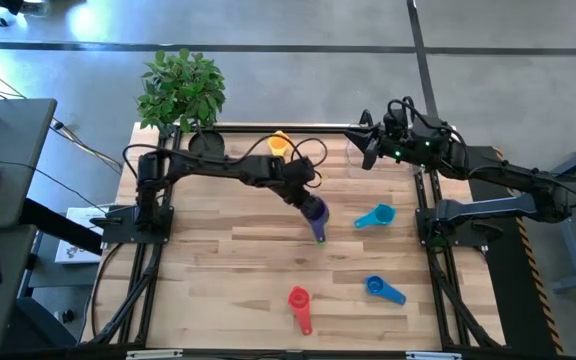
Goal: Nest measuring cups in basket
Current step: Stack the dark blue measuring cup on the green measuring cup, then stack the yellow measuring cup on the dark blue measuring cup
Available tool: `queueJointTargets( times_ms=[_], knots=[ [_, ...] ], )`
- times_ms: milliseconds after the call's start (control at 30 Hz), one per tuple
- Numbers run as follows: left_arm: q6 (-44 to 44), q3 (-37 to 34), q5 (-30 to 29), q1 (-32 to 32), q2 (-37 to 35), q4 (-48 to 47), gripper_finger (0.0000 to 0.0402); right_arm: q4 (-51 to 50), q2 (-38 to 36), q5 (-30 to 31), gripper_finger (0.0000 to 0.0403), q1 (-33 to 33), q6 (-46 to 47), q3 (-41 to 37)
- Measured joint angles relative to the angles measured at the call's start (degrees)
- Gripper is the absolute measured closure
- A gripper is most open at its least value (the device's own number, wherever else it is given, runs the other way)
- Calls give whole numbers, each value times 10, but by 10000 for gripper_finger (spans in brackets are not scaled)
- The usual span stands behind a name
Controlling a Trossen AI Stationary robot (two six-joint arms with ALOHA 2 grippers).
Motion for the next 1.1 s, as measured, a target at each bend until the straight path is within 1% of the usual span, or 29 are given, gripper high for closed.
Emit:
queueJointTargets(
  times_ms=[67,233,433,1100],
  knots=[
    [0,0,4,0,5,11,397,0,0,0,329,1,0,0],
    [0,0,-10,0,4,8,397,-3,0,0,329,1,0,0],
    [4,0,-7,0,4,8,392,-8,0,-3,329,1,1,0],
    [4,0,-8,0,4,8,337,-25,0,-5,329,1,9,0]
  ],
)
